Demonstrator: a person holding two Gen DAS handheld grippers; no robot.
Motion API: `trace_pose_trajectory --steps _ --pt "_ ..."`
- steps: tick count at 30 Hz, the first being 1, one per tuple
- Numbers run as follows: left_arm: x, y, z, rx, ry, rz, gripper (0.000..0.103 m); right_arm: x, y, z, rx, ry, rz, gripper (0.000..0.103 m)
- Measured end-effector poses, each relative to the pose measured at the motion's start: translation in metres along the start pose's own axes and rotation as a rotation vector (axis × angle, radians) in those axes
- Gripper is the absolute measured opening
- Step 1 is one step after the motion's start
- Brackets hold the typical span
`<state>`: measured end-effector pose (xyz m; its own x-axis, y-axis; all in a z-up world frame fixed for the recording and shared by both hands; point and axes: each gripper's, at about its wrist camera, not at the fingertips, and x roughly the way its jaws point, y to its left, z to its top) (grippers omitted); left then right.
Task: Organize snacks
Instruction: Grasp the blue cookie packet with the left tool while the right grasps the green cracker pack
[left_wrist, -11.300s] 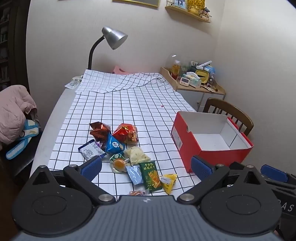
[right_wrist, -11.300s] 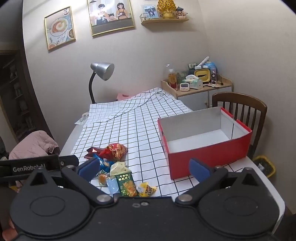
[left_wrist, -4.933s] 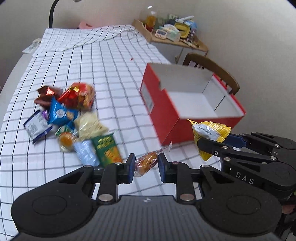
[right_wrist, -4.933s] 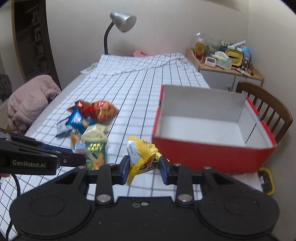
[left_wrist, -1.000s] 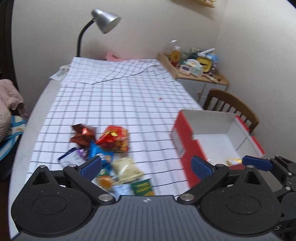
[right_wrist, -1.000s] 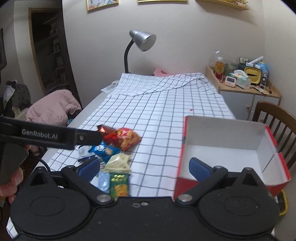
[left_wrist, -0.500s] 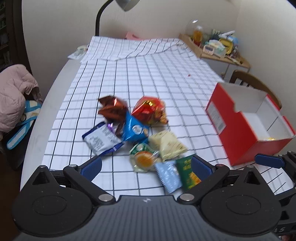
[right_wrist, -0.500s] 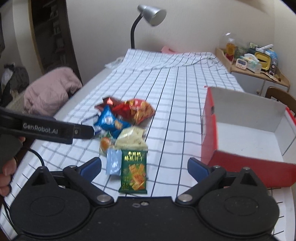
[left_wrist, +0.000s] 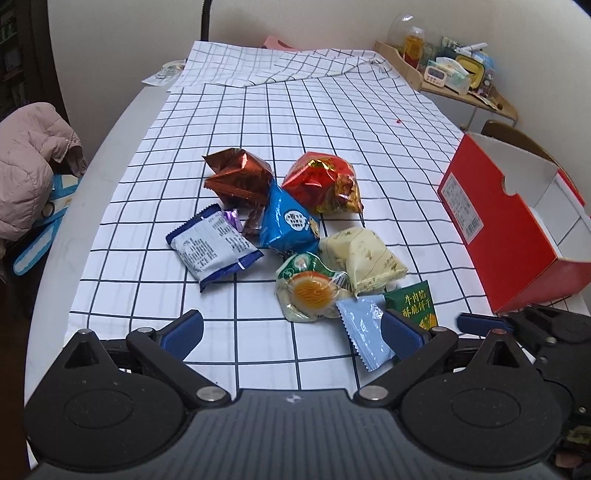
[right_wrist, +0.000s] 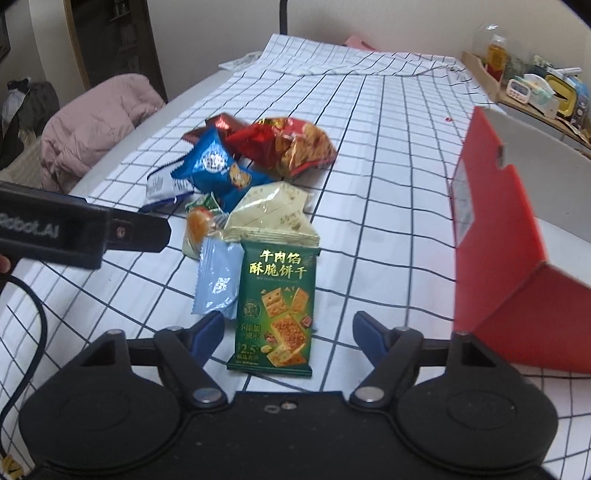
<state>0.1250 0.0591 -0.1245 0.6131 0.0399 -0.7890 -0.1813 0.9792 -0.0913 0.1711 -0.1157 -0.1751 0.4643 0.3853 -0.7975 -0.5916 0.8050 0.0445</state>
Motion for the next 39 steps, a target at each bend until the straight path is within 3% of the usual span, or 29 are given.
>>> trace_pose_trajectory --steps 5,9,12,23,34,39 --pt "0.006 -0.002 -0.001 0.003 0.01 -0.011 0.102 0.012 -0.001 0.002 -0.005 0.012 0.008 0.063" --pt "0.012 -0.006 -0.001 0.013 0.018 -0.017 0.102 0.015 -0.002 0.002 -0.004 0.019 0.032 0.046" --pt "0.016 -0.01 -0.001 0.015 0.027 -0.025 0.102 0.011 -0.001 0.002 -0.008 0.015 0.043 0.043" --pt "0.043 -0.041 0.0 0.0 0.093 -0.062 0.102 -0.013 -0.03 -0.01 0.029 0.003 0.019 0.042" --pt "0.075 -0.076 0.003 -0.082 0.161 0.077 0.102 -0.03 -0.054 -0.023 0.064 -0.005 -0.004 0.042" --pt "0.082 -0.073 0.002 -0.151 0.186 0.111 0.102 -0.033 -0.06 -0.026 0.072 -0.01 -0.001 0.042"
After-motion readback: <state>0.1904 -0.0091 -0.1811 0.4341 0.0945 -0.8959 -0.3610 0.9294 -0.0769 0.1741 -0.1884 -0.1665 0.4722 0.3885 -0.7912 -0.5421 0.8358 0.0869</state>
